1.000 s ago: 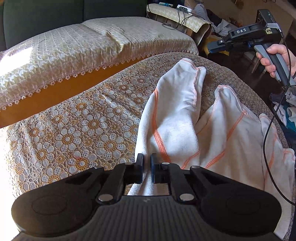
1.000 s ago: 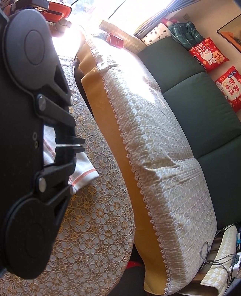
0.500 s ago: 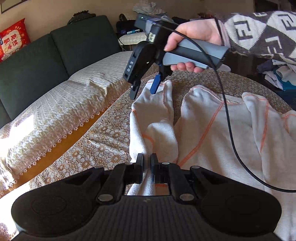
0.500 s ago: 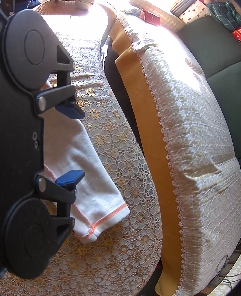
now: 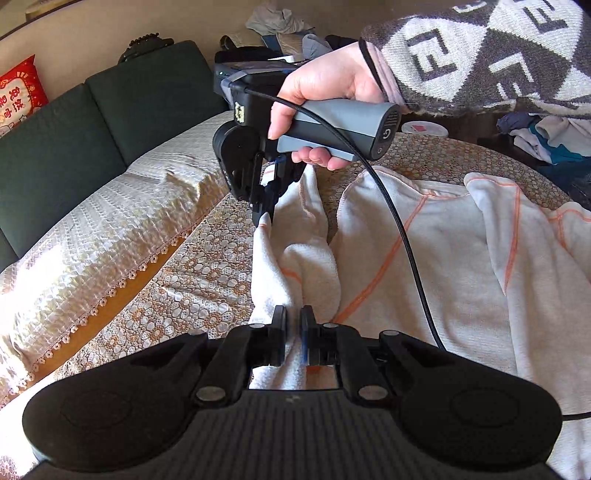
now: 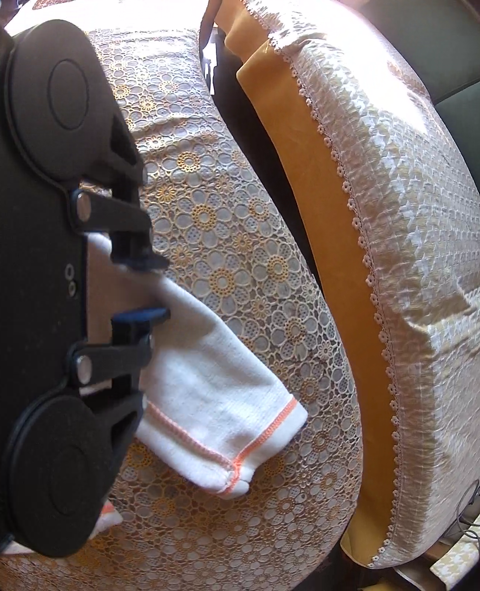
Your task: Fold clothes
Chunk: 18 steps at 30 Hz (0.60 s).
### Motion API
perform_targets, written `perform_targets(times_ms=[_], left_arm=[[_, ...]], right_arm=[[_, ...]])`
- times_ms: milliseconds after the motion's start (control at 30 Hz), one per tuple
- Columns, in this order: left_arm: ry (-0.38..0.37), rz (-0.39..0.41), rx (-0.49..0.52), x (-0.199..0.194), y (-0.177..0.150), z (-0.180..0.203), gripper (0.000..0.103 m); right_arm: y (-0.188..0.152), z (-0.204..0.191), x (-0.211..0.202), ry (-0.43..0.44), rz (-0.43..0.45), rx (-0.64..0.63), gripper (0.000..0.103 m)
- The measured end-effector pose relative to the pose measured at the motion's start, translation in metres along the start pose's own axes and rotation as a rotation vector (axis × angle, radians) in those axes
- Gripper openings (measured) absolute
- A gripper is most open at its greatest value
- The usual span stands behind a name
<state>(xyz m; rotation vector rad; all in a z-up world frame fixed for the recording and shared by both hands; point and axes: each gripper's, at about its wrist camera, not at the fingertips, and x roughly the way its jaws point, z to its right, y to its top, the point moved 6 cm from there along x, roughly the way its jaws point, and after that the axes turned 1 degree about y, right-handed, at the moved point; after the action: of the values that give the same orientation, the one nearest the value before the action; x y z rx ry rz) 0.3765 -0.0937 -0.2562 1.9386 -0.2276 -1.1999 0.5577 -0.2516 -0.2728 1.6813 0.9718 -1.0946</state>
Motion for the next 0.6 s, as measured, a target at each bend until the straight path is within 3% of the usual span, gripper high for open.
perform_targets(times_ms=[267,600], left_arm=[[0.008,-0.034,-0.116,0.003,-0.003,-0.026,0.008],[0.027,-0.083,-0.184,0.017,0.004,-0.058,0.009]], right_arm=[[-0.001,0.022,-0.055,0.206,0.123,0.064,0.103],[0.013,0.007,-0.116,0.296,0.218,0.020,0.103]])
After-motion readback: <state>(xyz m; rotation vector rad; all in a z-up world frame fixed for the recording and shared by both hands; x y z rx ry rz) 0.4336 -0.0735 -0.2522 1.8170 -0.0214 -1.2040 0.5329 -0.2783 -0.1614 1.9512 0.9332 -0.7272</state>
